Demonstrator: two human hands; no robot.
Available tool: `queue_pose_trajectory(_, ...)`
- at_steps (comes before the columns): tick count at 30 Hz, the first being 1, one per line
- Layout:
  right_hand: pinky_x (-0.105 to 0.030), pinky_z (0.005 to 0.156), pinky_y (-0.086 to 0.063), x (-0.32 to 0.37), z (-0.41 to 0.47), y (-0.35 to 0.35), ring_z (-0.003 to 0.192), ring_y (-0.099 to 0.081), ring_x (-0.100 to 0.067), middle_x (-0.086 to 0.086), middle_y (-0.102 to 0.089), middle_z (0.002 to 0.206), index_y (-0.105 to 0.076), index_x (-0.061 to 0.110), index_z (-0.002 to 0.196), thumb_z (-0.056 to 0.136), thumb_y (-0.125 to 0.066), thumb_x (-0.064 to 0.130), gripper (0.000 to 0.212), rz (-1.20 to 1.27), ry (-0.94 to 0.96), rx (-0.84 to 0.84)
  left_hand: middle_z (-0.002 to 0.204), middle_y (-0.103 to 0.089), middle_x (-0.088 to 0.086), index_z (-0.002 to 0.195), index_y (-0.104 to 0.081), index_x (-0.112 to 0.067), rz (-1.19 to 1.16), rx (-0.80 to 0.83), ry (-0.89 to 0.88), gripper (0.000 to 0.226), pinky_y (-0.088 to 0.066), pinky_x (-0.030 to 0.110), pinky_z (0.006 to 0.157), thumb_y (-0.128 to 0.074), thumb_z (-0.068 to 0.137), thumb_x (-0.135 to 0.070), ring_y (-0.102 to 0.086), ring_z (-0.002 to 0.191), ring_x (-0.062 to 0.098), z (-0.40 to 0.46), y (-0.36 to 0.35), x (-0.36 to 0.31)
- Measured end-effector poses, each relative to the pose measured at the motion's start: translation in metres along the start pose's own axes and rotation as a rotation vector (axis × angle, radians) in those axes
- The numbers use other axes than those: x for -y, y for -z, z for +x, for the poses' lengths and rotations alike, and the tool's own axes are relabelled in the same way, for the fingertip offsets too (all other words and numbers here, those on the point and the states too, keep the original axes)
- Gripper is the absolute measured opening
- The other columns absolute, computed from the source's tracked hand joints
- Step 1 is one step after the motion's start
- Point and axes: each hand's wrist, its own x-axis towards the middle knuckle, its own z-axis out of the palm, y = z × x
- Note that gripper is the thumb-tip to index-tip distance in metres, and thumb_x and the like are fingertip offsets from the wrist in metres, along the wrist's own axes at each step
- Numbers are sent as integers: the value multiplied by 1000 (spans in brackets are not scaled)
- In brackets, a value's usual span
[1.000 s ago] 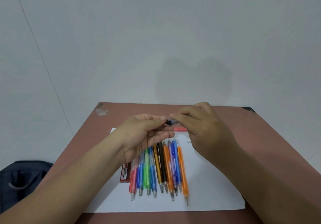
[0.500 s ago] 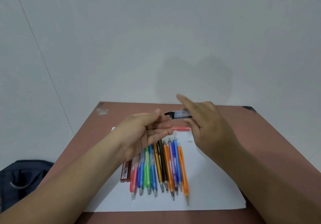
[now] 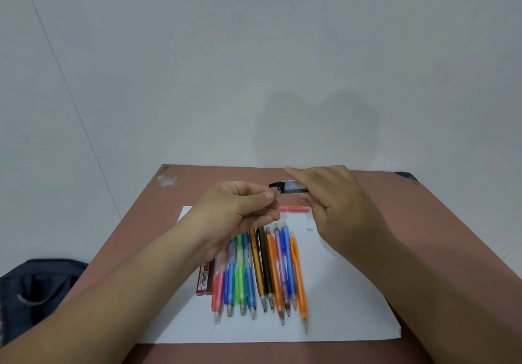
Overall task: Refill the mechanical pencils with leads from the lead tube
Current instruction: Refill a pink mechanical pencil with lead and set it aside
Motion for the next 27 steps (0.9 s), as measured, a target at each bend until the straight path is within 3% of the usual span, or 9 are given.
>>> queue_pose_trajectory(11, -31, 91, -45, 4, 1, 4, 103, -58, -23, -2, -69, 121, -60, 10, 137, 91, -69, 5, 46, -8, 51, -16, 94, -76, 19, 101, -73, 1, 140, -67, -97, 18, -60, 22, 66, -71, 89, -13, -73, 80, 21, 0, -3, 1)
queue_pose_trajectory(23, -36, 95, -52, -5, -2, 16, 110, -58, -19, 2, -67, 121, -55, 19, 142, 98, -61, 12, 45, 83, -179, 130, 90, -77, 6, 98, -72, -6, 449, -163, -232, 15, -61, 31, 81, -63, 96, -17, -74, 87, 22, 7, 22, -7)
queue_pose_trajectory(27, -26, 93, -53, -3, -1, 22, 109, -60, -11, 7, -65, 126, -47, 29, 149, 100, -57, 21, 50, 180, -291, 163, 91, -77, 6, 99, -73, -8, 465, -200, -239, 17, -61, 32, 82, -63, 96, -21, -74, 89, 21, 7, 30, -10)
